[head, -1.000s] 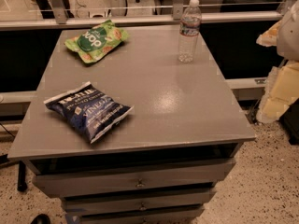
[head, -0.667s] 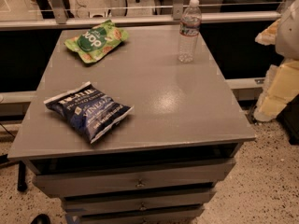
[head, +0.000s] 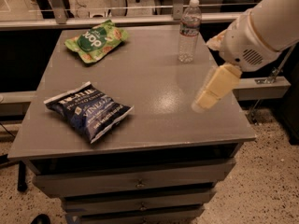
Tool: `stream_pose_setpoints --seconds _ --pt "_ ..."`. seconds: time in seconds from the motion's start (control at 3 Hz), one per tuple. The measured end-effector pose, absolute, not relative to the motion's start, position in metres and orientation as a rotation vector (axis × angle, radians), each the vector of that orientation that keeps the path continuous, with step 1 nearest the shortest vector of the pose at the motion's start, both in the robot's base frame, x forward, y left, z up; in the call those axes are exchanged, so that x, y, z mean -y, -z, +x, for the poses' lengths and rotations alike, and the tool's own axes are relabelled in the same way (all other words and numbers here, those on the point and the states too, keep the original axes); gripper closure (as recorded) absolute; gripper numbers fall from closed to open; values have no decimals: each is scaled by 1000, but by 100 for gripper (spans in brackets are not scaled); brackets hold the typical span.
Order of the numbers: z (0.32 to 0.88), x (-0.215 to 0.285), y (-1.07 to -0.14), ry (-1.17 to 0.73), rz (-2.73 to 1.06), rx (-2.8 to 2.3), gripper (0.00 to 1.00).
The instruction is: Move green rice chip bag near blue chip bag
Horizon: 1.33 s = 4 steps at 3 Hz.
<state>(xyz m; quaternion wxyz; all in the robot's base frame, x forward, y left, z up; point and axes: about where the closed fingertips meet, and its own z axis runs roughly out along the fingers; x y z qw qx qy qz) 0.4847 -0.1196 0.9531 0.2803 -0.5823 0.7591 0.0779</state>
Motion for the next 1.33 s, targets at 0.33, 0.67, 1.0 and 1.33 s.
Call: stream_pose_setpoints --seconds 0.33,0.67,1.0,1.33 --pt "524 57 -947 -343 -1498 -1879 0" --pt "569 1 -964 -424 -1386 -1730 0" --pt "583 -2 -974 -398 -1332 -1702 0" --pt "581 -2 -974 -399 -1337 -1704 0"
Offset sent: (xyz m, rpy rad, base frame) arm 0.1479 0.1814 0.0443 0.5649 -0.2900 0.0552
